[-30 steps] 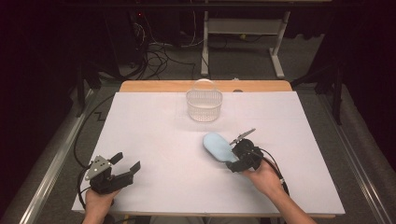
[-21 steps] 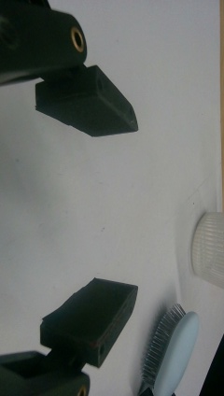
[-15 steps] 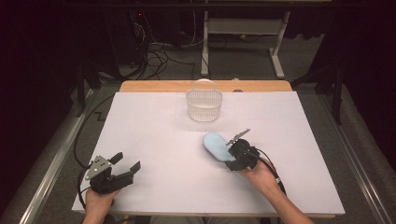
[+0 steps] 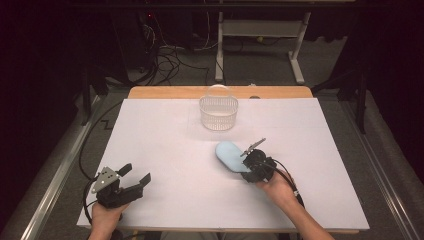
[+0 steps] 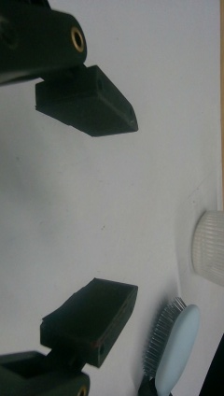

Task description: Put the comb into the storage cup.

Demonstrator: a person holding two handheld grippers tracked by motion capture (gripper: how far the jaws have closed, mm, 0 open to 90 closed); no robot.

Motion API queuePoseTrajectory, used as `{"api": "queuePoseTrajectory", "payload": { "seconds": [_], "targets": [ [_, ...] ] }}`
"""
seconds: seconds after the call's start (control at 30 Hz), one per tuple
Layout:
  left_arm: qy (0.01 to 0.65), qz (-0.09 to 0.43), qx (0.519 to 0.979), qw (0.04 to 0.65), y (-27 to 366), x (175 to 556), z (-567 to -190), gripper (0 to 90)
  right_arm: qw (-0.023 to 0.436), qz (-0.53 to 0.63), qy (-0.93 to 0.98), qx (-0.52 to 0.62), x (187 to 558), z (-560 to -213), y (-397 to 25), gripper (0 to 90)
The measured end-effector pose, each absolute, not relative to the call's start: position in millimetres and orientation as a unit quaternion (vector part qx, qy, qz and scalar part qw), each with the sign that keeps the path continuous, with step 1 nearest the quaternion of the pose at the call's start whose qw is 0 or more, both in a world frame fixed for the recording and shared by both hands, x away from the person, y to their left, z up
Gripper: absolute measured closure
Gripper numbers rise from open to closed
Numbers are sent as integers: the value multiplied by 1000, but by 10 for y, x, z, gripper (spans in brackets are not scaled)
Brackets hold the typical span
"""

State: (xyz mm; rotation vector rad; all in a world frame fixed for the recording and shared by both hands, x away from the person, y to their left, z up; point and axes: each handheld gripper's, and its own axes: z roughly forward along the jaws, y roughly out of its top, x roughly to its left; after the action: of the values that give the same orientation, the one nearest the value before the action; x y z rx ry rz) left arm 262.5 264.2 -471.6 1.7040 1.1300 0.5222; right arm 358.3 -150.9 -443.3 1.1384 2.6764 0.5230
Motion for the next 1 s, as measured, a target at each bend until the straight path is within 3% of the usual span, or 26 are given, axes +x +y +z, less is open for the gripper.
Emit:
{"api": "queuePoseTrajectory", "payload": {
  "seconds": [1.0],
  "targets": [
    [456, 223, 702, 499, 2537, 2695, -4538, 187, 103, 323, 868, 363, 3342, -4214, -1852, 699]
  ]
}}
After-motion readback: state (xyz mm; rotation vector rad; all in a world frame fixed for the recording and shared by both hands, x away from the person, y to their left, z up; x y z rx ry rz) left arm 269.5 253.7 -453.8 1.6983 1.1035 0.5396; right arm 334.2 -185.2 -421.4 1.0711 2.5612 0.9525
